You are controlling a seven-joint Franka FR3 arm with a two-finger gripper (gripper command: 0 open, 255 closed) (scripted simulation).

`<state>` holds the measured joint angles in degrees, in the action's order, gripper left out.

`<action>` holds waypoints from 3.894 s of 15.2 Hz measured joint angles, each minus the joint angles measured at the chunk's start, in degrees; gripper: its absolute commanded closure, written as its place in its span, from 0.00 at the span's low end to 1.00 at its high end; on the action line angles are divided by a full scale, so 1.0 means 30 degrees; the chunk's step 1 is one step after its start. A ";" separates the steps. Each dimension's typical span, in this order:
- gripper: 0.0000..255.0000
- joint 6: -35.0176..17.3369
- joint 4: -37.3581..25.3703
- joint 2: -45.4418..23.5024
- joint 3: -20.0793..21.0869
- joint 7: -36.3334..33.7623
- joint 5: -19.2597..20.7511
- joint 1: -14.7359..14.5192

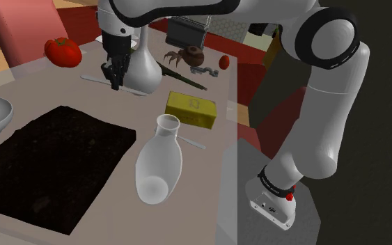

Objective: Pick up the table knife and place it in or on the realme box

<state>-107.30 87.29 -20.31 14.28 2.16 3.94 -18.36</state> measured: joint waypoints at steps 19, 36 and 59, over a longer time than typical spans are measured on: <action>1.00 -0.0675 0.9388 0.8854 -0.1529 0.4602 -0.2092 0.2709; 1.00 -0.2141 1.5945 1.3834 -0.3774 0.8263 -0.2134 0.3987; 0.00 -0.4322 1.7361 1.3091 -0.3719 0.8277 -0.2160 0.3971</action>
<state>-120.27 139.37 18.96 3.13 27.00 -2.55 -6.44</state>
